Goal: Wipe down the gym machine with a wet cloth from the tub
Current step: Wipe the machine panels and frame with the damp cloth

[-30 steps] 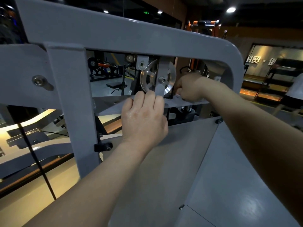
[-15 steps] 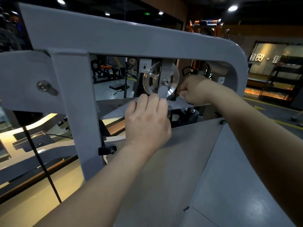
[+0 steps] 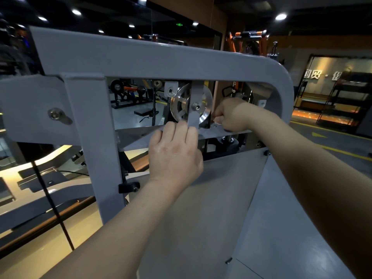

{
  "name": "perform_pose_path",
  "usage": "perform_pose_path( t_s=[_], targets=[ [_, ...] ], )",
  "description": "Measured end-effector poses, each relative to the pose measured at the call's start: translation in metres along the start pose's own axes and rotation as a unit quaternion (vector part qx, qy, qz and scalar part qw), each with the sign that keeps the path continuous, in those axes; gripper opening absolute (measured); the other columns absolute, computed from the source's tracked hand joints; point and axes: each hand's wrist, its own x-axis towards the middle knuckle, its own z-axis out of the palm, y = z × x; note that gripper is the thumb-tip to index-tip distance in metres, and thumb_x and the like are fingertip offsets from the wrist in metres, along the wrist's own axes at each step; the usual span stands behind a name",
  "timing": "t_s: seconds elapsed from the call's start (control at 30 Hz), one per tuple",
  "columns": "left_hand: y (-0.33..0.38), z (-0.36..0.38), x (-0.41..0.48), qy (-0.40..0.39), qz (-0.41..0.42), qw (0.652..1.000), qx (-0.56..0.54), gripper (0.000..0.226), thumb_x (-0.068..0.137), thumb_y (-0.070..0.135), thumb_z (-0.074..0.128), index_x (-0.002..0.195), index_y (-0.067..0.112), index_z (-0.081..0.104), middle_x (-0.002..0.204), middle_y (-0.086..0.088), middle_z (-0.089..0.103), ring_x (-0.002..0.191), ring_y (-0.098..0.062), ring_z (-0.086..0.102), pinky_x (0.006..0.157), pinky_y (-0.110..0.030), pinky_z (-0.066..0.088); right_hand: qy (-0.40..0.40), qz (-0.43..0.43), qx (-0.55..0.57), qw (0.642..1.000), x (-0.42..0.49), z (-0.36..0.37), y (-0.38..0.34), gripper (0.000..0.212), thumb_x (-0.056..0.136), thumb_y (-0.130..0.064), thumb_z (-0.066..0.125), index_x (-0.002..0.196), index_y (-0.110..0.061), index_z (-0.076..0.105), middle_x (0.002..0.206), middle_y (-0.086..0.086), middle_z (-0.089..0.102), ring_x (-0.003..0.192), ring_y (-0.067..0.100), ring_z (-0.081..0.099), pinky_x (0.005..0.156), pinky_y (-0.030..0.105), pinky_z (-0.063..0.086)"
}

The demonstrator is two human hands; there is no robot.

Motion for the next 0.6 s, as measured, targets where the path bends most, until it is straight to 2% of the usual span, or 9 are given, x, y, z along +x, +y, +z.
perform_pose_path(
  t_s=[0.07,0.1,0.17,0.2,0.27,0.33,0.4,0.47,0.6],
  targets=[
    [0.0,-0.005,-0.001,-0.022,-0.001,1.0,-0.012,0.01,0.071,0.019,0.051,0.079,0.012,0.052,0.084,-0.005,0.056,0.081,-0.028,0.05,0.07,-0.037,0.035,-0.001,-0.011,-0.01,1.0,-0.007,0.003,0.004,0.03,0.107,-0.027,0.051,0.082,-0.024,0.068,0.097,0.005,0.064,0.086,0.023,0.06,0.079,0.033,0.051],
    [-0.001,-0.007,-0.002,-0.036,-0.001,0.999,-0.018,0.012,0.072,0.02,0.051,0.08,0.012,0.054,0.085,-0.005,0.057,0.082,-0.028,0.05,0.071,-0.038,0.036,0.009,-0.02,0.003,1.0,-0.015,0.005,0.005,0.024,0.107,-0.026,0.052,0.1,-0.02,0.075,0.099,0.001,0.064,0.09,0.023,0.06,0.084,0.034,0.052],
    [-0.003,-0.012,-0.005,-0.065,-0.002,0.997,-0.034,0.019,0.073,0.022,0.05,0.085,0.011,0.059,0.089,-0.005,0.058,0.087,-0.029,0.052,0.074,-0.039,0.04,0.046,-0.05,0.03,0.997,-0.038,0.006,0.008,0.028,0.106,-0.023,0.054,0.129,-0.02,0.071,0.09,-0.012,0.053,0.091,0.016,0.054,0.082,0.031,0.045],
    [-0.004,-0.016,-0.006,-0.08,-0.001,0.996,-0.046,0.024,0.074,0.023,0.048,0.089,0.01,0.062,0.092,-0.005,0.058,0.09,-0.029,0.052,0.076,-0.04,0.042,0.062,-0.069,0.036,0.995,-0.049,0.008,0.012,0.029,0.106,-0.024,0.054,0.13,-0.02,0.07,0.087,-0.012,0.048,0.086,0.014,0.051,0.078,0.03,0.042],
    [-0.005,-0.024,-0.01,-0.095,-0.003,0.993,-0.075,0.035,0.076,0.025,0.044,0.099,0.009,0.064,0.099,-0.004,0.057,0.097,-0.027,0.051,0.082,-0.04,0.044,0.075,-0.09,0.023,0.993,-0.068,0.011,0.02,0.03,0.106,-0.03,0.052,0.119,-0.014,0.074,0.087,-0.002,0.048,0.082,0.018,0.051,0.074,0.036,0.045],
    [-0.009,-0.031,-0.014,-0.09,-0.01,0.992,-0.087,0.04,0.076,0.025,0.043,0.107,0.008,0.063,0.106,-0.004,0.056,0.104,-0.025,0.048,0.087,-0.039,0.043,0.081,-0.086,0.018,0.993,-0.078,0.015,0.023,0.034,0.106,-0.033,0.051,0.108,-0.009,0.074,0.088,0.009,0.054,0.083,0.028,0.056,0.078,0.047,0.052],
    [-0.014,-0.036,-0.019,-0.076,-0.026,0.994,-0.078,0.042,0.076,0.024,0.044,0.11,0.007,0.063,0.109,-0.006,0.056,0.108,-0.028,0.047,0.096,-0.04,0.04,0.088,-0.073,0.0,0.993,-0.075,0.015,0.018,0.031,0.106,-0.028,0.052,0.099,-0.008,0.073,0.085,0.009,0.053,0.079,0.026,0.056,0.072,0.041,0.051],
    [-0.018,-0.041,-0.023,-0.065,-0.047,0.995,-0.066,0.042,0.075,0.022,0.046,0.109,0.005,0.063,0.11,-0.009,0.057,0.109,-0.031,0.048,0.103,-0.044,0.034,0.086,-0.052,-0.025,0.995,-0.064,0.014,0.01,0.029,0.105,-0.018,0.052,0.082,-0.007,0.066,0.083,0.007,0.05,0.075,0.022,0.051,0.063,0.032,0.04],
    [-0.025,-0.05,-0.035,-0.076,-0.073,0.993,-0.059,0.041,0.073,0.02,0.05,0.11,0.006,0.061,0.111,-0.011,0.056,0.111,-0.033,0.048,0.103,-0.048,0.037,0.097,-0.015,0.005,0.995,-0.061,0.016,-0.002,0.041,0.1,-0.006,0.055,0.062,-0.017,0.045,0.072,0.003,0.043,0.07,0.021,0.041,0.06,0.03,0.032]
  ],
)
